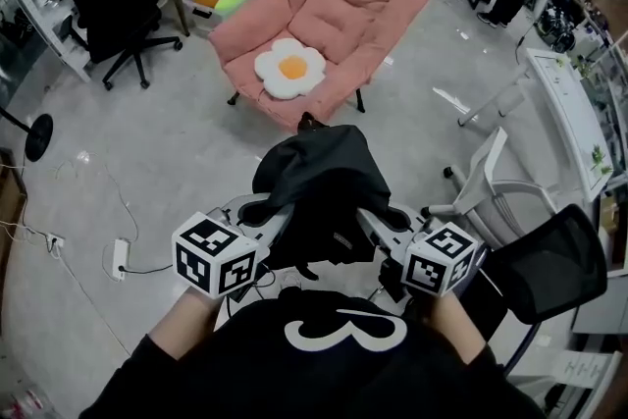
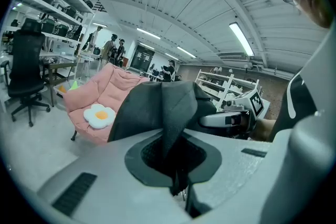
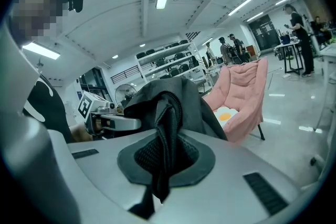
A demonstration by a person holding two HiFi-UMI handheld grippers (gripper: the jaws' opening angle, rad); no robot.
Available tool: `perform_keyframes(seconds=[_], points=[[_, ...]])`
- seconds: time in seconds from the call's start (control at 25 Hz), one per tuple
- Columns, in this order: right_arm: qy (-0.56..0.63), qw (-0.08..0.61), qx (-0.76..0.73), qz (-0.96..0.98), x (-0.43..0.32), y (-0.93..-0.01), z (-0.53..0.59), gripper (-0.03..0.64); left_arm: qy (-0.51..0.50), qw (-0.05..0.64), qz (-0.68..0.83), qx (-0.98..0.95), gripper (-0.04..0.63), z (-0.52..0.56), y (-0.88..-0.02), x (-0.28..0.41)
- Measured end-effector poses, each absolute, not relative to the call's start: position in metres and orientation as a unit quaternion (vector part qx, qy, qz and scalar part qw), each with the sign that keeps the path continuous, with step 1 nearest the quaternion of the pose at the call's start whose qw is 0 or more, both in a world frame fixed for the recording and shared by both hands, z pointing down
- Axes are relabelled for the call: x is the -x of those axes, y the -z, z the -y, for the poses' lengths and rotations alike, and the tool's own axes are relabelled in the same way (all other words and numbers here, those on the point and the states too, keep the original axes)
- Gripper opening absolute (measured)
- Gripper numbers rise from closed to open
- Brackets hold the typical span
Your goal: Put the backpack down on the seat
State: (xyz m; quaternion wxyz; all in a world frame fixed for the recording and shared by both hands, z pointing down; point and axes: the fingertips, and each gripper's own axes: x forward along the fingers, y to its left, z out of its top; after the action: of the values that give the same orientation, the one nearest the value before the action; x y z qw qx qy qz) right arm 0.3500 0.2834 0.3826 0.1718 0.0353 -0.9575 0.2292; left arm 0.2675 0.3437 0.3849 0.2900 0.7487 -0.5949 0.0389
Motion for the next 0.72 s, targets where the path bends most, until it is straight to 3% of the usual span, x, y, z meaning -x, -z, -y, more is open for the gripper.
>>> perform_keyframes(seconds=[0.72], points=[[-0.251, 0.188, 0.023, 0.949, -0.208, -0.418, -0.237, 0.012, -0.026, 0.308, 0.642, -0.702, 0.011, -0.305, -0.414, -0.13]])
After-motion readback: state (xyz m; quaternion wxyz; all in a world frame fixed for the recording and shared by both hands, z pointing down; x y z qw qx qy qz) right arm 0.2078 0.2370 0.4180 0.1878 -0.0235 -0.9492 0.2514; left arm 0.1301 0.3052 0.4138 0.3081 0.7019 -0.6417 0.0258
